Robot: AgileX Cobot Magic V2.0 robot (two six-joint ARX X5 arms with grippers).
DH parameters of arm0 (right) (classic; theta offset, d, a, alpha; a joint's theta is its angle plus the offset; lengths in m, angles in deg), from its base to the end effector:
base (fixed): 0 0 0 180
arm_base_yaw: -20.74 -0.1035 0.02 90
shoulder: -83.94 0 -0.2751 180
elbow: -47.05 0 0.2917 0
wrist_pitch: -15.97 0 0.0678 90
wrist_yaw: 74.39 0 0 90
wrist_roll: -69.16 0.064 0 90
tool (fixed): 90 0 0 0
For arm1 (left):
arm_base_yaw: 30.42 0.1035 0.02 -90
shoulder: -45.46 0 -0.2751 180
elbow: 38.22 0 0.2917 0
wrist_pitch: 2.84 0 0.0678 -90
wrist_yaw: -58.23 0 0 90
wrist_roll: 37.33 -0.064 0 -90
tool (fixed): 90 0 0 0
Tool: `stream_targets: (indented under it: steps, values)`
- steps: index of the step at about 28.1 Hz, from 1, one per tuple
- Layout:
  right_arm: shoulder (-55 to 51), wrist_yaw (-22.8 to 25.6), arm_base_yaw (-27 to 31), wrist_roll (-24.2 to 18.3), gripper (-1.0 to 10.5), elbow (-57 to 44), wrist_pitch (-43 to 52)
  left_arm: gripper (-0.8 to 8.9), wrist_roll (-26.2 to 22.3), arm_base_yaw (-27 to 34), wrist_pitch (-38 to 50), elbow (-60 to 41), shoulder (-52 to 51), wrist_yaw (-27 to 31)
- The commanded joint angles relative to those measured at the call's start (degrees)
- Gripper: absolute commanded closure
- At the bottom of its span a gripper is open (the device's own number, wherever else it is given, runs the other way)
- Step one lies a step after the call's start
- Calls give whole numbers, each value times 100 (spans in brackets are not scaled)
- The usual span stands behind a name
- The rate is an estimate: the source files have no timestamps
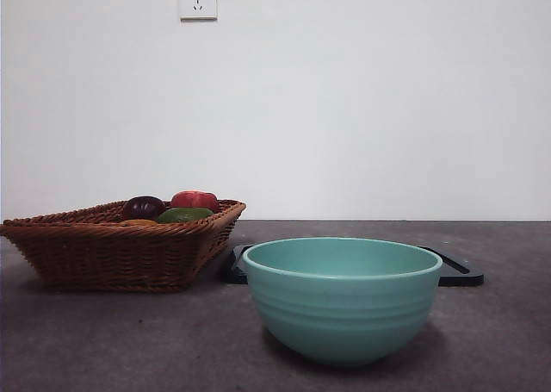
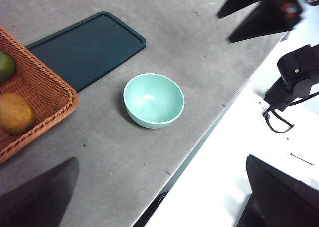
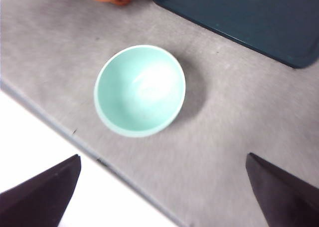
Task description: Pick up the wifruite, put it on the bowl, pick up the plate, put it on desk
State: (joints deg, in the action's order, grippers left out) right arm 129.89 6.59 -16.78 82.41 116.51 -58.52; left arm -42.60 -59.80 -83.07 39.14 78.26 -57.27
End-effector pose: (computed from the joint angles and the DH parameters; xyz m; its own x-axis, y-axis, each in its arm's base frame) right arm 0.1356 0.1168 0.3158 0.3977 0.5031 -0.7673 -0.5205 0.8124 0.2629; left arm 0.0724 -0.0724 0.3840 0.4277 -0.7349 -0.5263 0.7911 0.5860 -0.1754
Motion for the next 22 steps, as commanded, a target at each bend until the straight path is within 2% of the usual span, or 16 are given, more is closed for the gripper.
stream_targets:
  steps: [1,5,11,22]
  values:
    - [-575,2,-57,-90,347,70,-208,251,-44,-37,59,55,7,-31]
    - [-1631,0,-57,-87,348,70,-262,251,-42,-37,61,55,7,-31]
    - [-2424,0,-57,-85,349,70,-267,251,-42,-37,59,55,7,-31]
    - [-2970,2,-57,-85,349,70,-262,261,-44,-37,61,55,7,-31]
